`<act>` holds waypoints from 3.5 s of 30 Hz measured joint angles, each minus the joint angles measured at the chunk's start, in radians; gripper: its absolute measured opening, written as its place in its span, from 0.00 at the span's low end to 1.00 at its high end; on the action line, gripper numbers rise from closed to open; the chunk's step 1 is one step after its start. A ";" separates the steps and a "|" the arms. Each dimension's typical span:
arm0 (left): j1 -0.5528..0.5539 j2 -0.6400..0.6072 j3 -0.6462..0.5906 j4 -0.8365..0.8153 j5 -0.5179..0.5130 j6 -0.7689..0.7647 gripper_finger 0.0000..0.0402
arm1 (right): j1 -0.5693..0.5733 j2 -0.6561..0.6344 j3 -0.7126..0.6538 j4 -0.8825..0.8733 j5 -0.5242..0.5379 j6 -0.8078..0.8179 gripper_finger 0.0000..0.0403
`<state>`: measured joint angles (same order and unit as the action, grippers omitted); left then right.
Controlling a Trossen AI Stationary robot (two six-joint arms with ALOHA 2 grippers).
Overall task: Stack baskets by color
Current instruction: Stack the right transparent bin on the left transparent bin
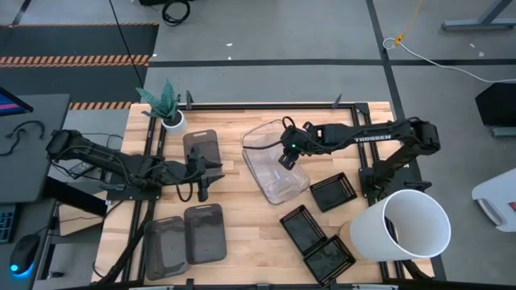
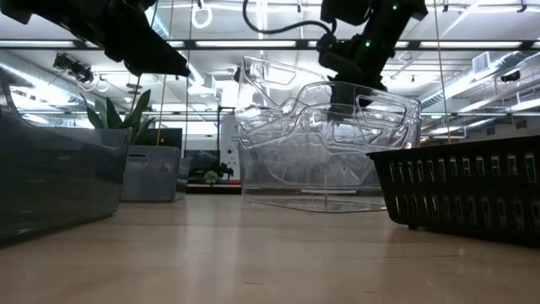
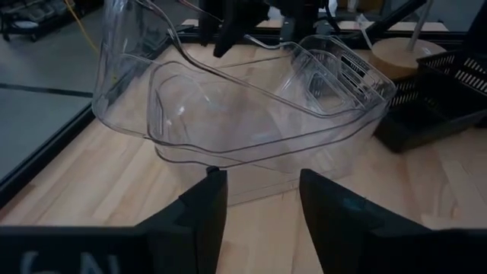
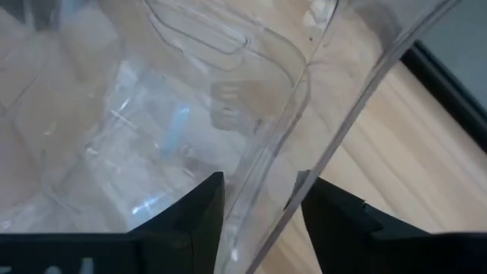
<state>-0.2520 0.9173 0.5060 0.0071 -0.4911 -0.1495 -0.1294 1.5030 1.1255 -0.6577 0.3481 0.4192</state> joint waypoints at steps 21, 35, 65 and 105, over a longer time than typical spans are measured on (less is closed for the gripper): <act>-0.001 0.000 0.001 0.000 0.032 0.003 0.43 | -0.025 -0.001 0.011 0.011 -0.021 0.019 0.02; -0.001 0.000 0.001 -0.003 0.044 -0.023 0.43 | -0.050 0.001 0.237 -0.196 -0.103 -0.090 0.01; -0.001 0.000 0.001 -0.004 0.044 -0.029 0.43 | -0.109 0.001 0.381 -0.491 -0.307 0.001 0.01; -0.001 0.000 0.001 -0.048 0.044 -0.051 0.43 | -0.187 0.203 0.380 -0.551 -0.428 -0.092 0.04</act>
<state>-0.2531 0.9169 0.5068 -0.0404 -0.4469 -0.2009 -0.3165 1.7063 1.5055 -1.2083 -0.0800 0.3269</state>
